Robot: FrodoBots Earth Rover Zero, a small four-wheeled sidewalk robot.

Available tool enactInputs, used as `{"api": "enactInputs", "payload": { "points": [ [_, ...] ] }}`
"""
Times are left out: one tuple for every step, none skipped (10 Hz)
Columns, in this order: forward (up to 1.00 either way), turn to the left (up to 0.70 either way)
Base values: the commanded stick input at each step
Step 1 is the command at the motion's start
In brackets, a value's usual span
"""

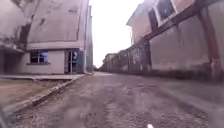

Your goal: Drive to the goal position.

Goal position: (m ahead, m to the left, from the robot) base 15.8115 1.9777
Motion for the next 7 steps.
{"api": "enactInputs", "payload": {
  "points": [
    [0.70,0.00],
    [0.70,0.00],
    [0.70,0.00],
    [0.70,0.00],
    [0.70,0.00],
    [0.70,0.00],
    [0.70,0.00]
  ]
}}
